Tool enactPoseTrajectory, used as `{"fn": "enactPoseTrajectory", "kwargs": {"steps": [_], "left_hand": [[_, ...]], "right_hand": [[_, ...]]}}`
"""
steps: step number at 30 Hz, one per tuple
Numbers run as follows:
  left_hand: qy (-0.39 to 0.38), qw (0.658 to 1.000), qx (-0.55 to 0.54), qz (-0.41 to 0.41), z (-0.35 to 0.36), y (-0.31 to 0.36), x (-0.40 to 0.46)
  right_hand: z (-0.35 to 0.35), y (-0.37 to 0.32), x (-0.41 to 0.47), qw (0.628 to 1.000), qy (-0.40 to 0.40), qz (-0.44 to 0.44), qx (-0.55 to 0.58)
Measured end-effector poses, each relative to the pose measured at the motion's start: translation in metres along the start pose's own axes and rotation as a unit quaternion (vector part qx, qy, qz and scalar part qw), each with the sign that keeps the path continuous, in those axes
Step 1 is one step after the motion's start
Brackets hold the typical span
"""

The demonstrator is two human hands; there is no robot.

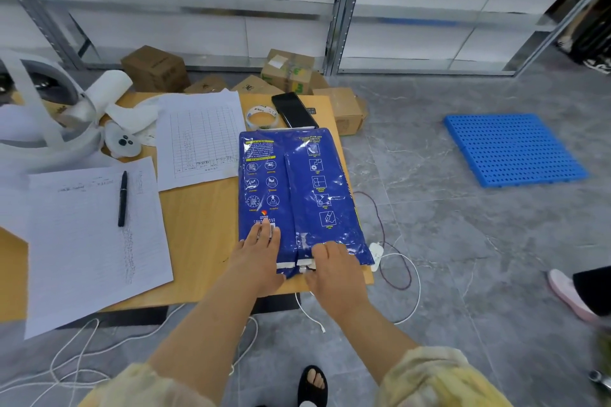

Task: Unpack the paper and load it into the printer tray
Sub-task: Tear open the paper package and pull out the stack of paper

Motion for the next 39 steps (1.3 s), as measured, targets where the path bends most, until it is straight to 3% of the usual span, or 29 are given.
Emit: {"fn": "enactPoseTrajectory", "kwargs": {"steps": [7, 18, 28, 35, 37, 39], "left_hand": [[0.001, 1.0, -0.002, 0.002, 0.0, 0.0, 0.0], [0.003, 1.0, -0.01, 0.0, 0.002, -0.001, 0.001], [0.009, 1.0, -0.006, 0.0, 0.003, -0.001, 0.001], [0.012, 1.0, -0.014, 0.002, 0.004, -0.001, 0.002], [0.014, 1.0, -0.012, 0.002, 0.004, -0.002, 0.002], [0.02, 1.0, -0.003, 0.001, 0.005, -0.003, 0.001]], "right_hand": [[0.008, -0.003, 0.011, 0.999, -0.02, -0.001, -0.042], [-0.005, 0.014, 0.015, 0.995, 0.026, -0.076, -0.051], [0.0, 0.007, 0.01, 0.989, 0.006, -0.131, -0.069], [-0.004, 0.026, 0.009, 0.989, 0.052, -0.123, 0.065], [-0.019, 0.042, 0.015, 0.984, 0.092, -0.072, 0.133], [-0.042, 0.07, 0.022, 0.959, 0.139, 0.036, 0.245]]}}
Point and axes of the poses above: each hand's wrist, its own x-axis towards the middle knuckle, its own z-axis out of the palm, y = z × x, the point moved 10 cm from there along x, towards the middle knuckle, and after that the axes turned 2 degrees about z, right-handed, at the moved point
